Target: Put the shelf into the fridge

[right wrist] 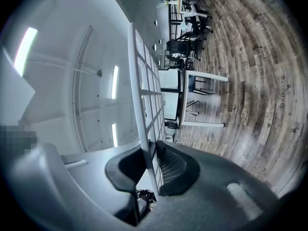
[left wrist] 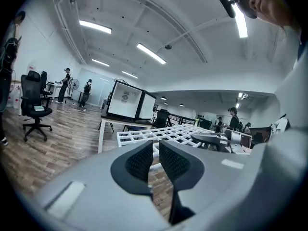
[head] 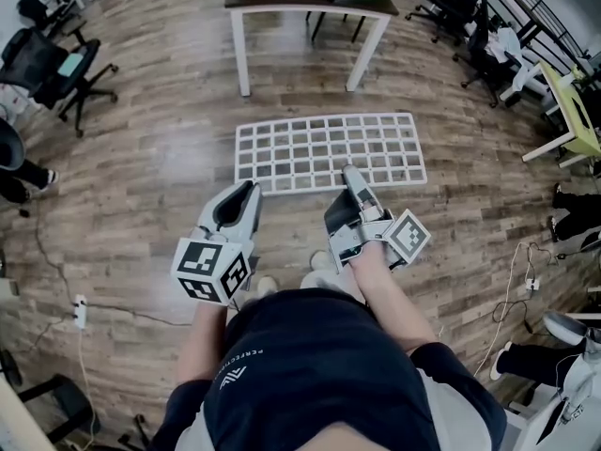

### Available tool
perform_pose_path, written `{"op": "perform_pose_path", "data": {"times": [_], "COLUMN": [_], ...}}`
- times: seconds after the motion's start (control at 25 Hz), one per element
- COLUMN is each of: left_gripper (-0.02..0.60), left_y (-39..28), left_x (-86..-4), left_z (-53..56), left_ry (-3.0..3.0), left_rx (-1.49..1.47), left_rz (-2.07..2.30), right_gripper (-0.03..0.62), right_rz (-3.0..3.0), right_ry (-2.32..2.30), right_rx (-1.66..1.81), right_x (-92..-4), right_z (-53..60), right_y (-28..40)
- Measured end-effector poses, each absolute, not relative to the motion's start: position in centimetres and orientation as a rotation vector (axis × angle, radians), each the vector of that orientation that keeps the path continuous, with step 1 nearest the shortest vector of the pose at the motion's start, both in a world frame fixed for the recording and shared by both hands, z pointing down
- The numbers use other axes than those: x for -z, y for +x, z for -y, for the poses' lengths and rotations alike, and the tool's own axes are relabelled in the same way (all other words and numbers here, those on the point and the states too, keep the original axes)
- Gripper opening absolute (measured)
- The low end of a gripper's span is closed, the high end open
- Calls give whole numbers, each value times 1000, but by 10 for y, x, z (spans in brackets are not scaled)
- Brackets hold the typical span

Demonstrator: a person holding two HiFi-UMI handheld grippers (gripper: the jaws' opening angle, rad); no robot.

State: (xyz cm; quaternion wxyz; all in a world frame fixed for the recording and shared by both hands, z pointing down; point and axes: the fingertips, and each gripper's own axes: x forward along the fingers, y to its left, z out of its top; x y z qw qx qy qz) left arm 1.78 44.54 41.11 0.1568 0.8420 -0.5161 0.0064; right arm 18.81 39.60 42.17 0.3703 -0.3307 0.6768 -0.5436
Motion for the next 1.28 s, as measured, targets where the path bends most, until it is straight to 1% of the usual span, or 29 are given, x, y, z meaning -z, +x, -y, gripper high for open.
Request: {"op": "perform_pose_path", "data": {"times": [0.24,0.48,0.64,0.8,1.04,1.28], "left_gripper": [55,55,57,55,51,44], "left_y": [-17,-33,-47,-45,-42,-63], "left_x": [-411,-421,-415,-414,-420,-430], "left_z": [-451,-465,-456,-444,-423,-384], "left_ry": [2422,2422,2435,2437,2432,2391], "left_rx": [-23,-24,0,42,46,2], "left_rz": [1447,1437,1430,1401,1368,1439], "right_gripper": [43,43,44,44,44,44], "right_rz": [-1721,-1727,-1717,-1732,-1712,-1733], "right_ry": [-856,-862,-851,-865,-887,-840], "right_rx": [1385,1383,1400,1383,1402,1427], "right_x": [-418,-426,-424,-419,-427,-436], "right_z": [-392,-403,-397,-388,-358,-298], "right_y": [152,131,114,112,116,104]}}
